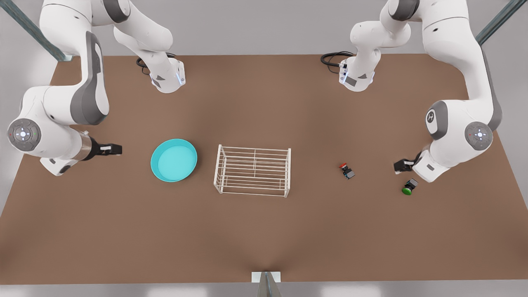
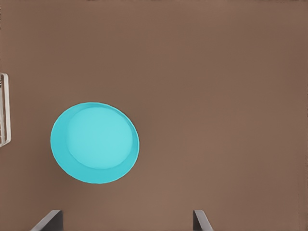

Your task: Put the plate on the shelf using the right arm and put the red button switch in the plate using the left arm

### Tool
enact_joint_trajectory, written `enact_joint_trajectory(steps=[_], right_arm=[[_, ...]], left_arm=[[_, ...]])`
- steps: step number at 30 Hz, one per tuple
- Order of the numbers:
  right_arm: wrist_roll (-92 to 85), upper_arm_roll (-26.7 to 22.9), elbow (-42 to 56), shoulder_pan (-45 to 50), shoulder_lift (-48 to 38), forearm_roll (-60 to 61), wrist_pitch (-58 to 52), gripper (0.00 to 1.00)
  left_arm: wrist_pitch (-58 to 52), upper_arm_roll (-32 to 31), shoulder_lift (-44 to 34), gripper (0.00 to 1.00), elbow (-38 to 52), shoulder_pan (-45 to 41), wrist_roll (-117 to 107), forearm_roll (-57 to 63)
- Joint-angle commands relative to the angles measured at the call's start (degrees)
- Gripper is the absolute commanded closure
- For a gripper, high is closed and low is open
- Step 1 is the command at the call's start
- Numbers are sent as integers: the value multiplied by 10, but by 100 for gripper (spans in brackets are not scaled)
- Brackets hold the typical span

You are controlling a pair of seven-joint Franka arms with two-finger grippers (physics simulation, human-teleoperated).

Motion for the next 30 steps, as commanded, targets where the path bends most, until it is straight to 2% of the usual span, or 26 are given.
enact_joint_trajectory(steps=[1, 7, 10, 14, 17, 18, 20, 23, 26, 28, 30], right_arm=[[-6, 0, 0, 0, -1, -5, 27, 0], [72, 4, -16, 26, 36, 29, -11, 0], [71, 4, -40, 20, 68, 80, 40, 0], [43, 3, -263, -13, 6, 155, 239, 0], [68, 4, -354, -16, -55, 205, 258, 0], [71, 6, -395, -15, -89, 202, 266, 0], [60, 7, -471, -15, -91, 198, 350, 0], [56, 7, -484, -18, -35, 176, 393, 0], [44, -6, -471, -40, -34, 170, 394, 0], [23, -8, -464, -53, -27, 170, 396, 0], [21, -20, -452, -54, 21, 156, 408, 0]], left_arm=[[103, 1, -2, 0, -1, 0, 39, -1], [61, -4, 5, 0, -2, -5, 30, -28], [17, -6, 7, 0, 0, -25, -11, -37], [22, -12, -9, 0, -36, -81, -170, -36], [34, -14, -34, 0, -94, -95, -230, -41], [82, -15, -39, 0, -131, -99, -259, -41], [103, -15, -38, 0, -146, -106, -286, -42], [147, -17, -19, 0, -166, -108, -324, -45], [148, -17, 4, 0, -166, -108, -371, -53], [190, -17, 38, 0, -166, -108, -387, -56], [208, -17, 55, 0, -166, -108, -405, -58]])
